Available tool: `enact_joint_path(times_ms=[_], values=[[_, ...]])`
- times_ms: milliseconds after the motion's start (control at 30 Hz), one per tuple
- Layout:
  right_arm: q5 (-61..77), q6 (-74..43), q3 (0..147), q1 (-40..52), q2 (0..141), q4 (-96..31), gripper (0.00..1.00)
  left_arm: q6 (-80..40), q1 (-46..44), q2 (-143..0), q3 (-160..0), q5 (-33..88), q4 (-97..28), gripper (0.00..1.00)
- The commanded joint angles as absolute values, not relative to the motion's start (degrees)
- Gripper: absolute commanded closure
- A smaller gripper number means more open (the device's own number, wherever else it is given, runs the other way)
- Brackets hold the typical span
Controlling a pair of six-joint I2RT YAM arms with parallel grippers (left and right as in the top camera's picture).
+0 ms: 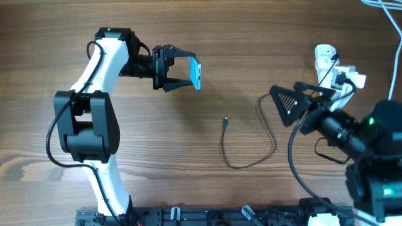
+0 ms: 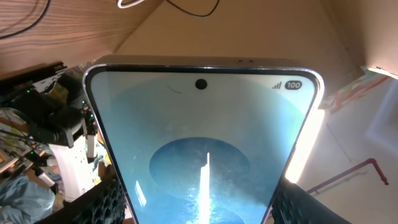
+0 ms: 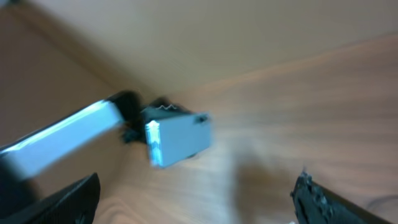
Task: Plug charger to phone and switch on socket
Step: 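Move the right gripper toward the phone held by the left gripper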
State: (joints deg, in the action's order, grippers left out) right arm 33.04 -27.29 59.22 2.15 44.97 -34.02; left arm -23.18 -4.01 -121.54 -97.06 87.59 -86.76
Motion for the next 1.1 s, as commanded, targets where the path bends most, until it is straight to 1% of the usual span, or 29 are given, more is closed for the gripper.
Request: enact_joint_path(times_ms=[0, 233, 300, 367, 467, 567, 600, 800, 900, 967, 1067], values=[[21.43, -16.40, 68.66, 2.02, 50.35, -43.64, 0.00, -22.70, -3.84, -119.57, -98.06, 90.37, -86.85, 0.48], [23.83, -10.70, 79.59, 2.09, 61.01, -62.39, 0.00, -22.72, -3.86, -119.57, -98.06, 90.37, -86.87, 0.48], [26.63, -10.59, 80.60, 2.15, 61.69, -61.82, 0.00, -22.72, -3.84, -119.57, -98.06, 90.35, -86.85, 0.48], [29.54, -10.44, 80.95, 4.27, 61.60, -58.85, 0.00, -22.70, -3.84, -119.57, -98.06, 90.35, -86.85, 0.49], [25.08, -10.96, 83.35, 11.79, 63.57, -60.71, 0.01, -22.72, -3.86, -119.57, -98.06, 90.37, -86.87, 0.48], [11.81, -14.81, 88.92, 22.11, 68.40, -65.25, 0.01, -22.72, -3.86, -119.57, -98.06, 90.35, -86.87, 0.48], [9.56, -15.18, 90.65, 25.28, 70.00, -65.52, 0.01, -22.72, -3.86, -119.57, -98.06, 90.35, -86.87, 0.48], [7.53, -15.14, 98.26, 39.03, 80.34, -62.92, 0.01, -22.70, -3.86, -119.57, -98.06, 90.35, -86.87, 0.48], [3.77, -18.24, 101.58, 42.70, 84.99, -63.00, 0.00, -22.70, -3.86, -119.57, -98.06, 90.35, -86.85, 0.49], [2.20, -18.28, 104.22, 44.49, 87.94, -62.74, 0.01, -22.70, -3.86, -119.57, -98.06, 90.35, -86.85, 0.49], [-3.81, -23.59, 105.12, 45.43, 90.63, -61.47, 0.01, -22.70, -3.86, -119.57, -98.06, 90.35, -86.85, 0.48]])
